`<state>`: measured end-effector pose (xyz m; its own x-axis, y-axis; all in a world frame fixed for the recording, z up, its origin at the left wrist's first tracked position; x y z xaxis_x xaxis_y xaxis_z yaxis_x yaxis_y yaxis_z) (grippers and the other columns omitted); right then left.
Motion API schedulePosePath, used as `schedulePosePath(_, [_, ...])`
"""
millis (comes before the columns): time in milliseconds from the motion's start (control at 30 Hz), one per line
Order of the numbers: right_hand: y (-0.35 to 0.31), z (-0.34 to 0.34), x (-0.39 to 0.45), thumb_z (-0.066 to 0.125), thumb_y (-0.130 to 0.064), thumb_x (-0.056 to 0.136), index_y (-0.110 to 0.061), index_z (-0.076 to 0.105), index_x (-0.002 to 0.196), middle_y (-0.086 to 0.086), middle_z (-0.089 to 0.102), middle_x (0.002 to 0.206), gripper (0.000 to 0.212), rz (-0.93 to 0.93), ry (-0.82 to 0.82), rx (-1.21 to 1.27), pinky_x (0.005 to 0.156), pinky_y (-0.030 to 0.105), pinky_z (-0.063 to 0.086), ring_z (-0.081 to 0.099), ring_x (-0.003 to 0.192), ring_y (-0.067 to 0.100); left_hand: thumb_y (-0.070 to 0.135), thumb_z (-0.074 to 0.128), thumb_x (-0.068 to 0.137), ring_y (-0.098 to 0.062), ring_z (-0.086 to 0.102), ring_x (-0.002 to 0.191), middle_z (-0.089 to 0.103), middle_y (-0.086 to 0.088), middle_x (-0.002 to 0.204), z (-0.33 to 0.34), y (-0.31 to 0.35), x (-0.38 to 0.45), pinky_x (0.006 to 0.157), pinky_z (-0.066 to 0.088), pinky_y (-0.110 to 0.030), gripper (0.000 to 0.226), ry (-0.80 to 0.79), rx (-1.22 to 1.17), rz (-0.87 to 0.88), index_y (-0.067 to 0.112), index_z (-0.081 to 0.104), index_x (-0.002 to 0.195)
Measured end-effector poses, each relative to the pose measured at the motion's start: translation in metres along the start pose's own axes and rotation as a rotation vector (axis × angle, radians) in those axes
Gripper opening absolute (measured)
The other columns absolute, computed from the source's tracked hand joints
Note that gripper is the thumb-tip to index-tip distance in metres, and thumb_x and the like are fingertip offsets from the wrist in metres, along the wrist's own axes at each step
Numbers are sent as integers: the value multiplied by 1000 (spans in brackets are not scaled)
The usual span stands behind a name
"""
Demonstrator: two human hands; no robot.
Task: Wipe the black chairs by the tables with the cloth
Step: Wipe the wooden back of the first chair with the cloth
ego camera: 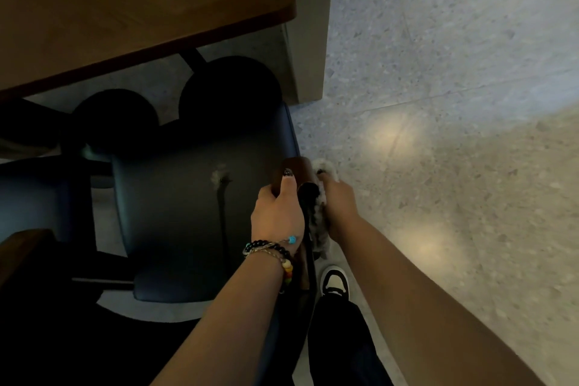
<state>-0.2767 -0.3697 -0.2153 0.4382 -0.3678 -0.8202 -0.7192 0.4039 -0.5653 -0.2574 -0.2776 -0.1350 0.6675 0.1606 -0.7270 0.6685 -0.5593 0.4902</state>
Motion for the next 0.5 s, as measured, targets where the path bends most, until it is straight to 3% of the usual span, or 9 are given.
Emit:
schedulePosePath(67, [-10,2,-15,51,-29,93,-17,68,91,4,67,85,21,-150,4,55,78,38,48,63,85,24,51,36,97,-8,49,75,51,10,88,0,-2,1,57,30,-25,46,25,-38,-8,19,55,123])
schedulePosePath(133, [-21,4,-31,56,-30,89,-22,67,86,-4,67,76,14,-323,-25,78,71,32,51,65,76,14,42,30,101,-13,49,87,51,9,101,-3,-3,3,72,33,-27,42,41,-29,4,19,54,127])
schedulePosePath(200, [-39,7,-41,58,-28,88,-23,67,86,-8,66,77,11,-566,-98,-179,65,25,48,62,74,7,27,23,104,-22,49,106,54,-2,120,-4,-6,4,84,35,-29,38,7,25,71,15,53,123])
schedulePosePath(267, [-61,15,-40,58,-29,87,-16,68,86,-2,64,79,17,-739,-205,-613,65,29,46,60,75,14,14,24,104,-34,49,119,53,-18,131,-6,-9,3,98,40,-39,36,-15,-73,54,6,51,127])
schedulePosePath(367, [-95,37,-28,56,-35,86,-17,56,68,-1,54,65,26,-655,-417,-1133,53,31,38,54,62,17,18,29,104,-40,48,124,51,-27,134,-13,-21,7,105,39,-46,40,109,-251,-49,-4,49,131])
schedulePosePath(500, [-108,69,-25,56,-39,88,-20,47,68,0,52,73,29,-632,-547,-1604,54,29,36,51,63,15,17,28,104,-41,50,119,53,-30,129,-31,-35,5,98,40,-37,41,254,-272,-106,-10,50,126])
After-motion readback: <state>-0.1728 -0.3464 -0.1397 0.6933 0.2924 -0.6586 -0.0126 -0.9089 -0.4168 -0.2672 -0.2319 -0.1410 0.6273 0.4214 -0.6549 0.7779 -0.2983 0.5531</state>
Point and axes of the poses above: each hand's wrist, its own x-axis towards the middle knuckle, its own z-axis out of the palm, y = z × x, the point moved 1 cm from there along x, towards the middle knuckle
